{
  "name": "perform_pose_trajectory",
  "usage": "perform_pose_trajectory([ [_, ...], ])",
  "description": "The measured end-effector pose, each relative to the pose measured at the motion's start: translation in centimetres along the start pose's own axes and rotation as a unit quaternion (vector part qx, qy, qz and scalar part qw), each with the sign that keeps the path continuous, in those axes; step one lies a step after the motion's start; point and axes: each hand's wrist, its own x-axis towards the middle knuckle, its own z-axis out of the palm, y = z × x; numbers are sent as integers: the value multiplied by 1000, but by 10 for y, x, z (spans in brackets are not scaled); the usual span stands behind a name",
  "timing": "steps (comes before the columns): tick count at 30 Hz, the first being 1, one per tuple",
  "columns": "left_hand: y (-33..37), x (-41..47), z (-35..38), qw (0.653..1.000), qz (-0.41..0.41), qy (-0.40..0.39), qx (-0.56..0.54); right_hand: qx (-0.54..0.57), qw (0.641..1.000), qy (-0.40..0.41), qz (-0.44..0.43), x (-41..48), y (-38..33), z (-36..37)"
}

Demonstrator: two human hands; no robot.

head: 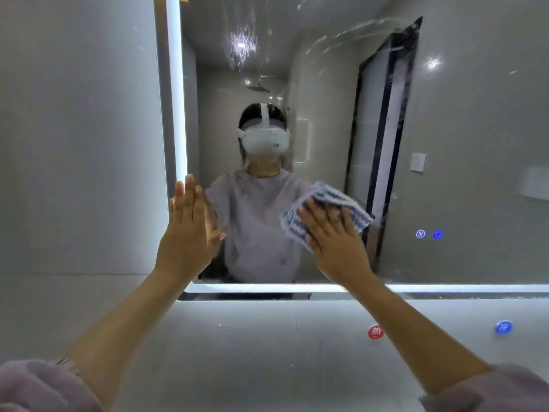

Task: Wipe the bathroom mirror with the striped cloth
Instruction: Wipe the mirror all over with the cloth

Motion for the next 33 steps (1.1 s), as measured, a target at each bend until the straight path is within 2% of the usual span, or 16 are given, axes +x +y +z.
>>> perform_pose_trajectory([
  [4,0,1,0,1000,-1,3,0,14,997,29,63,33,18,-14],
  [8,-1,1,3,1000,10,23,-3,37,994,37,95,16,-5,3],
  [14,-4,1,7,1000,10,8,6,50,999,2,12,-73,-48,48],
  [18,-1,0,4,1000,15,23,-11,39,999,11,-2,-64,-27,37],
  [25,-2,0,4,1000,11,23,-14,46,988,50,140,-4,43,-1],
  [29,-2,0,6,1000,11,21,-12,65,983,61,163,-18,26,8],
  [33,-3,1,9,1000,13,19,-10,79,987,17,135,-77,-6,43],
])
